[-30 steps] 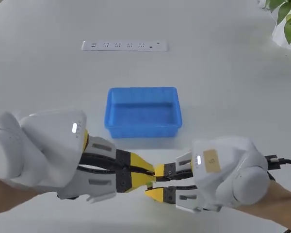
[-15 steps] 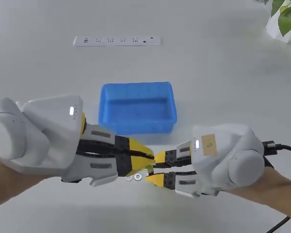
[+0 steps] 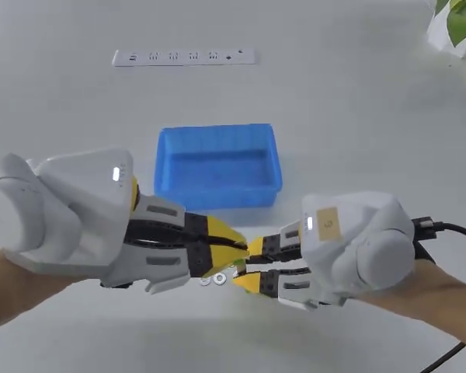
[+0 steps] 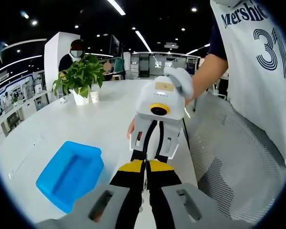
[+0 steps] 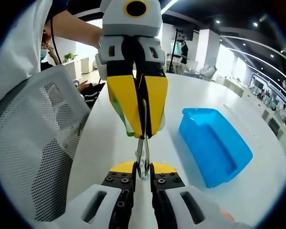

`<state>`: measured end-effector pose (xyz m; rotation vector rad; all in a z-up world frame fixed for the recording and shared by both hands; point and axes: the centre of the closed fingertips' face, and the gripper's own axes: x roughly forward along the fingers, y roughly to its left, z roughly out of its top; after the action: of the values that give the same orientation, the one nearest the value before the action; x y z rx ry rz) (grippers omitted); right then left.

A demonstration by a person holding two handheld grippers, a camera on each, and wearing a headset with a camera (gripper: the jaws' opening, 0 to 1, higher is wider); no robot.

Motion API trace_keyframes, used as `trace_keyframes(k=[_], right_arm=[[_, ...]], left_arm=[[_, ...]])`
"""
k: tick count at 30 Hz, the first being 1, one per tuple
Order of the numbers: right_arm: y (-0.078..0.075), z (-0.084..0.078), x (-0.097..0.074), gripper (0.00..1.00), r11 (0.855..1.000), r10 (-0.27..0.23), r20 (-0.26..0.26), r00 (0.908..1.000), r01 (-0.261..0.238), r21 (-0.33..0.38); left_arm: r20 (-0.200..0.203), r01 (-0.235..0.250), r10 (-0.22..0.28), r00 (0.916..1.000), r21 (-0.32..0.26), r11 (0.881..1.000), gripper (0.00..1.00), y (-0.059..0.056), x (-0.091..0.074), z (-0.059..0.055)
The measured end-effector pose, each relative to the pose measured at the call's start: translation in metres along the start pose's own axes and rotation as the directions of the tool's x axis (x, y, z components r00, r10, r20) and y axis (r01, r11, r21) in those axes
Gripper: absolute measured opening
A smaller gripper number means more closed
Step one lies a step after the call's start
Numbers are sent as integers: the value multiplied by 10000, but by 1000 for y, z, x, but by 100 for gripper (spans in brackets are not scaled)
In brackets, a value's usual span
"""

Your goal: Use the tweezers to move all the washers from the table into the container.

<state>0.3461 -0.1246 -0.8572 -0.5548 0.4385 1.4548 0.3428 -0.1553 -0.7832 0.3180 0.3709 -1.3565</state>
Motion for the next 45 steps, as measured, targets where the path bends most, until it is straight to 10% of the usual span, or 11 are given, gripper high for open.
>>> trace_keyframes(k=[45], right_arm=[[2, -8, 9, 12, 9991, 348, -243, 9991, -342, 254]], left_arm=[[-227, 46, -46, 9997, 23, 10000, 5, 1, 2, -3]])
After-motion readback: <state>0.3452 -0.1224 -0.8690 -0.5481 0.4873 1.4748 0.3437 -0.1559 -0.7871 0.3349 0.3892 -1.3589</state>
